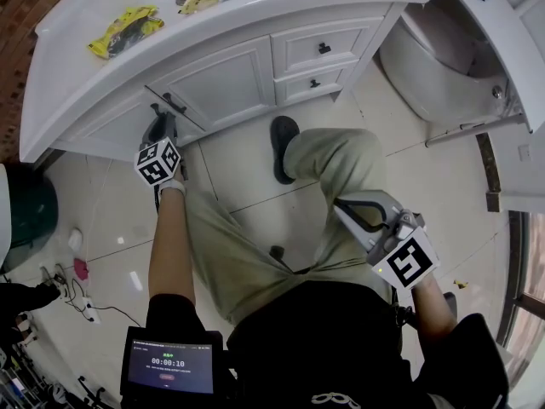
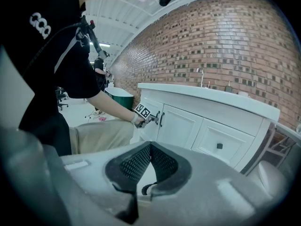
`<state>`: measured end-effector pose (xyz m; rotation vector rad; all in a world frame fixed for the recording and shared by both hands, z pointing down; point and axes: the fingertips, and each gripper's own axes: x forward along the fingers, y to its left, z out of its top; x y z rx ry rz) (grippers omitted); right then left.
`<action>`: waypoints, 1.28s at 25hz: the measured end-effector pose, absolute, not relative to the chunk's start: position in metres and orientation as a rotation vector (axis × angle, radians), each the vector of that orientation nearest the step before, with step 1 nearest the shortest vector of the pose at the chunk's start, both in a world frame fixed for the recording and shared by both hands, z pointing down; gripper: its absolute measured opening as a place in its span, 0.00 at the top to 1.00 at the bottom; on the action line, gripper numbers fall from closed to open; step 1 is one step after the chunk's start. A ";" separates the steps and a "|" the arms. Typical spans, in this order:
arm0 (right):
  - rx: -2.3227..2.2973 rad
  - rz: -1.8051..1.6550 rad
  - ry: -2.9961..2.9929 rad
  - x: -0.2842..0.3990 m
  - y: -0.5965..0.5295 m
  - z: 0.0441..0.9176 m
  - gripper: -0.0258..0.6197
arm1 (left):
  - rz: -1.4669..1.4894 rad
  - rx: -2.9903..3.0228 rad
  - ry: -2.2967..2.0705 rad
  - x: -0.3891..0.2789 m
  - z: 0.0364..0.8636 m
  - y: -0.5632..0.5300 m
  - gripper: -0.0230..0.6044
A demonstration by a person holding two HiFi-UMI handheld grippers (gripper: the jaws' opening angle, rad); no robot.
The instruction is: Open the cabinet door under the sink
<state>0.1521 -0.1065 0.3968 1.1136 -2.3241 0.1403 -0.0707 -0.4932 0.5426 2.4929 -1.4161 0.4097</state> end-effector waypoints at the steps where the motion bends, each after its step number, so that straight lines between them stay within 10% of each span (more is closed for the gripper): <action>1: 1.113 0.139 -2.329 0.152 -0.107 0.396 0.97 | 0.418 2.498 -1.414 -0.070 0.543 -0.493 0.85; 32: 1.124 0.288 -2.590 0.041 -0.183 0.426 0.97 | 0.460 2.548 -1.327 -0.092 0.544 -0.434 0.85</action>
